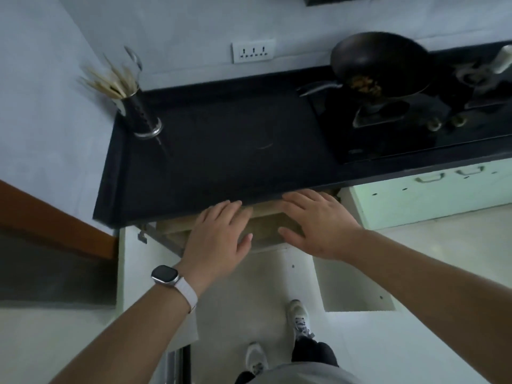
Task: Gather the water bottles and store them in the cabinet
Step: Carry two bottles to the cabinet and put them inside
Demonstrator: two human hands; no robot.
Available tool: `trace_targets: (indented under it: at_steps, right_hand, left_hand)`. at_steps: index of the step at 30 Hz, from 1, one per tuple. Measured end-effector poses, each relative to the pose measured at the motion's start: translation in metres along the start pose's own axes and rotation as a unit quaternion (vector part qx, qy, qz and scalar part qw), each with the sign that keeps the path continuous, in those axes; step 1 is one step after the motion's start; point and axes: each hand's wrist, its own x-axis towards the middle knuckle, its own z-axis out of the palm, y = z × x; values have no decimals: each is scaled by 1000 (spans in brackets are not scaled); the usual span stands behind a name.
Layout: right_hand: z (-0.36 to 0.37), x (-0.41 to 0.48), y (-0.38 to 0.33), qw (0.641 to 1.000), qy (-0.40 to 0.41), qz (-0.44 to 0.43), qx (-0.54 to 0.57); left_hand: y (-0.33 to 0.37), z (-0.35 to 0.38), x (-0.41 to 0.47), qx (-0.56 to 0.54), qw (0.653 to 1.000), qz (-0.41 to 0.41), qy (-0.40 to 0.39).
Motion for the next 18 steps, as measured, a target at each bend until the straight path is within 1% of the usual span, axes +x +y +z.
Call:
trace_targets:
  at_steps: [3,5,11,13,18]
  right_hand:
    - [-13,-31,-6,998,26,59,2]
    - [-16,-56,-5,993,40,108,-4]
    - [-18,-129,11,976,59,205,-30]
    - [-23,-144,20,972,74,221,-43]
    - [-39,-176,45,962,119,240,-44]
  left_hand:
    - [14,-10,7,-14,999,42,26]
    - [26,-11,15,-26,995,85,36]
    - [74,-17,41,-27,980,192,35]
    - [89,-25,50,-11,975,217,42]
    - [136,-43,69,6,968,244,53]
